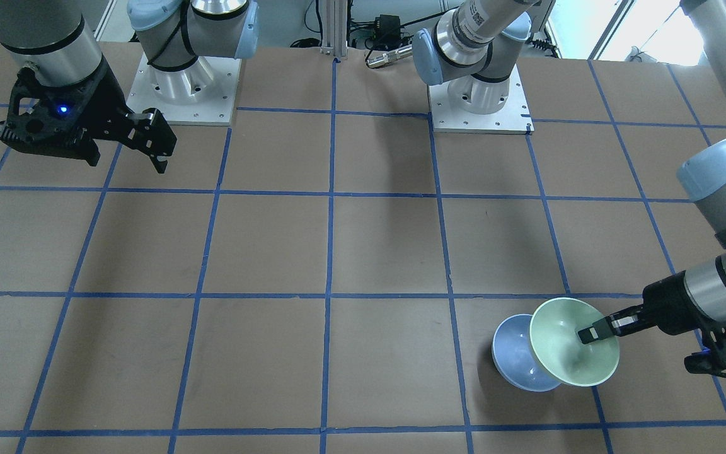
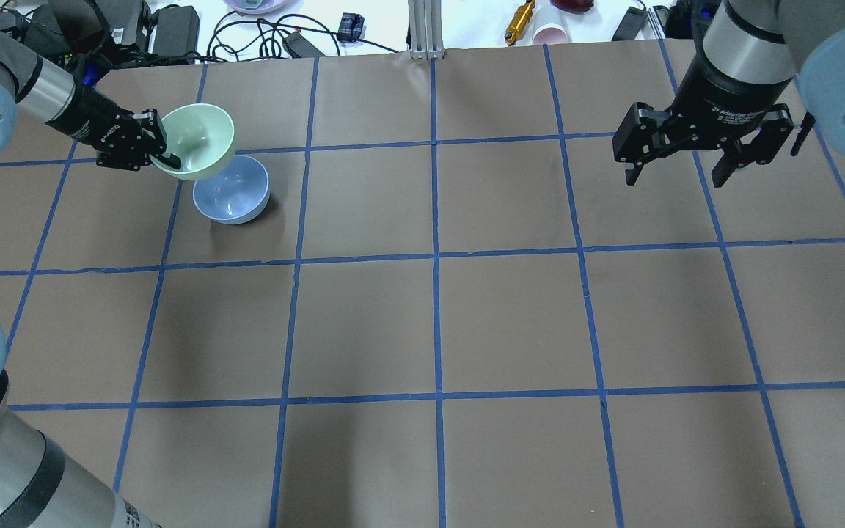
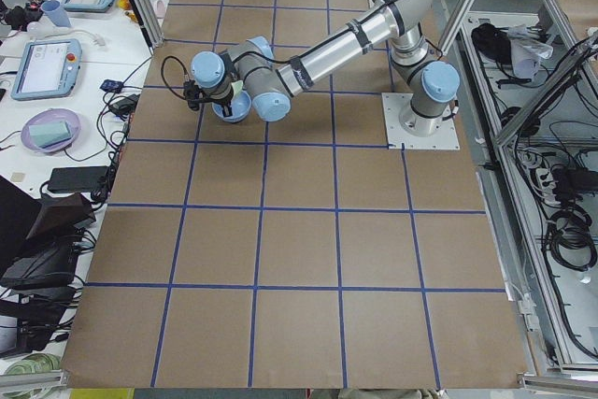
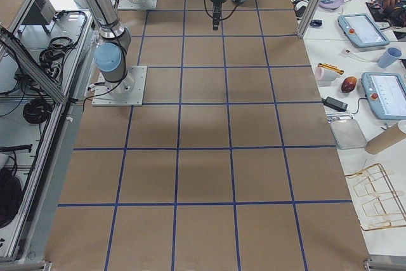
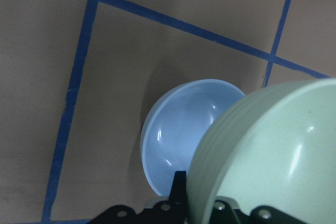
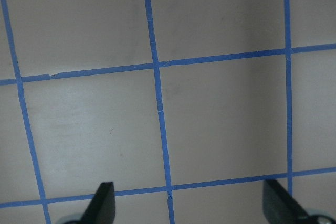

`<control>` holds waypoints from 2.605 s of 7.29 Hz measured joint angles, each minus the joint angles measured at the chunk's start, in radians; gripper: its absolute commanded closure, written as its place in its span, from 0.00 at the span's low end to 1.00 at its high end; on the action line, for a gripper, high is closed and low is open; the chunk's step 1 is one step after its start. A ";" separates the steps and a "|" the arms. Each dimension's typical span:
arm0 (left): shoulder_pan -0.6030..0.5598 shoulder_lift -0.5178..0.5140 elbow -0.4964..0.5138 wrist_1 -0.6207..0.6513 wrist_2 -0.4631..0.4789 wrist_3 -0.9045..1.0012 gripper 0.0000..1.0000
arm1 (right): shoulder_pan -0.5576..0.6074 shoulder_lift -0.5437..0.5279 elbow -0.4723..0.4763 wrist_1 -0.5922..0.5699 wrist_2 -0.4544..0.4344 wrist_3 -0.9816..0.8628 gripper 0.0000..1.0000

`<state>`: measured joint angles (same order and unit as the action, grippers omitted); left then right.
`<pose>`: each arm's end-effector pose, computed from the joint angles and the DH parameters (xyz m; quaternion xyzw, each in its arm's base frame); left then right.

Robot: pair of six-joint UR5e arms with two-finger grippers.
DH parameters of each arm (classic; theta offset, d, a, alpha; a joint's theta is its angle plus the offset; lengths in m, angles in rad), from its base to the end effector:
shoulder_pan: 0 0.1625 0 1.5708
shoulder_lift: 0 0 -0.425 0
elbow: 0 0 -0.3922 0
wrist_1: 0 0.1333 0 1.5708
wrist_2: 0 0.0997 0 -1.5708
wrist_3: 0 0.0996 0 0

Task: Stack green bowl on blue bowl
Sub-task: 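Lower the green bowl into the blue bowl with the left gripper, then open the left gripper and release the green bowl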

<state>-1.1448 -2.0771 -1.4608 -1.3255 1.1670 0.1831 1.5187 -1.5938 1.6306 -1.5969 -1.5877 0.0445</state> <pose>0.1127 -0.6656 0.2772 0.1334 -0.9679 -0.0105 0.2129 0.1064 -0.4870 0.4723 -0.0482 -0.9988 -0.0054 0.0084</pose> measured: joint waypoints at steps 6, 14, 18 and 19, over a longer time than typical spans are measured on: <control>-0.037 -0.006 -0.036 0.043 0.003 0.003 1.00 | 0.000 0.000 0.000 0.000 0.000 0.000 0.00; -0.038 -0.010 -0.052 0.073 0.029 0.047 0.00 | 0.000 0.000 0.000 0.000 0.000 0.000 0.00; -0.039 0.014 -0.053 0.069 0.036 0.018 0.00 | 0.000 0.000 0.000 0.000 0.000 0.000 0.00; -0.042 0.037 -0.048 0.062 0.036 -0.012 0.00 | 0.000 0.000 0.000 0.000 0.000 0.000 0.00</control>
<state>-1.1872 -2.0397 -1.5085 -1.2638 1.2033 0.1709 1.5186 -1.5938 1.6306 -1.5969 -1.5877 0.0445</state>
